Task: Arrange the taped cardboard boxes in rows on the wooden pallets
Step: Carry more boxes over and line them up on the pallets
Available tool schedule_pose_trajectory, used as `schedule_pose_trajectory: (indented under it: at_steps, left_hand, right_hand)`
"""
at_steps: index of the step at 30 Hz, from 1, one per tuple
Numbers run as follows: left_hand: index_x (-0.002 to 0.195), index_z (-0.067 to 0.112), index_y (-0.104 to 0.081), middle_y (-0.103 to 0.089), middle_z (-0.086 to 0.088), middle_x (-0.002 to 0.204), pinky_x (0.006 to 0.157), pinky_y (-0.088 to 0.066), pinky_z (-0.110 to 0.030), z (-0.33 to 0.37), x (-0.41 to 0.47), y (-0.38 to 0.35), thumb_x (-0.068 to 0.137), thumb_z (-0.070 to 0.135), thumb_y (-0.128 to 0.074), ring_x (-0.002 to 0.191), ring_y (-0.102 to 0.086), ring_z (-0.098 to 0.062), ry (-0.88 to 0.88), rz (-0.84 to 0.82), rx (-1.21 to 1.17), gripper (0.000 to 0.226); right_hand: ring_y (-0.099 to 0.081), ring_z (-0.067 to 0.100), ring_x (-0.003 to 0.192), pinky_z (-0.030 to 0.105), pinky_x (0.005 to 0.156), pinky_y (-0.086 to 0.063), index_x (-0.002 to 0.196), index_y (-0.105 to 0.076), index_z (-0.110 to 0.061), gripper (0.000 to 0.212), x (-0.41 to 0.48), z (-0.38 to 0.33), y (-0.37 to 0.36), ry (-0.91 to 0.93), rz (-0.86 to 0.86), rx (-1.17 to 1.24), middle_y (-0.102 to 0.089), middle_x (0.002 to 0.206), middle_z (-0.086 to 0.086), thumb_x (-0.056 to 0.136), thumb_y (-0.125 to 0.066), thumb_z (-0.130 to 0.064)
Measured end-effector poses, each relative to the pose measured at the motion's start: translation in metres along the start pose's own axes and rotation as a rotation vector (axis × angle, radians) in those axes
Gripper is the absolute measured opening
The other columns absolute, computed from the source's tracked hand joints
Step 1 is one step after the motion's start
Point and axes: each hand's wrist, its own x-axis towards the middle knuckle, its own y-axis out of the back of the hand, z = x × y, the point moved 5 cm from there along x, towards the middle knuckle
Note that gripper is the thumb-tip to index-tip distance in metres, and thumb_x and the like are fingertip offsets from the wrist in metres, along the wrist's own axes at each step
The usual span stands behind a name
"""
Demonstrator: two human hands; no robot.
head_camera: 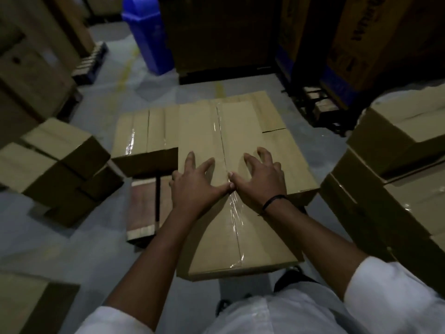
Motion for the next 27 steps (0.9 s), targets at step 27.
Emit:
schedule_pose_trajectory:
  at_steps: [27]
  left_hand:
    - [0.162, 0.036, -0.023, 0.003, 0.003, 0.172, 0.117, -0.026, -0.060, -0.161, 0.202, -0.085, 0.071, 0.084, -0.068, 0.154, -0.014, -0.043, 0.138, -0.194, -0.089, 0.112]
  right_hand:
    - [-0.030, 0.037, 0.140, 0.052, 0.115, -0.032, 0.155, -0.031, -0.036, 0.080, 0.196, -0.046, -0.208, 0.094, -0.336, -0.119, -0.004, 0.169, -0.001, 0.087, -0.054, -0.071]
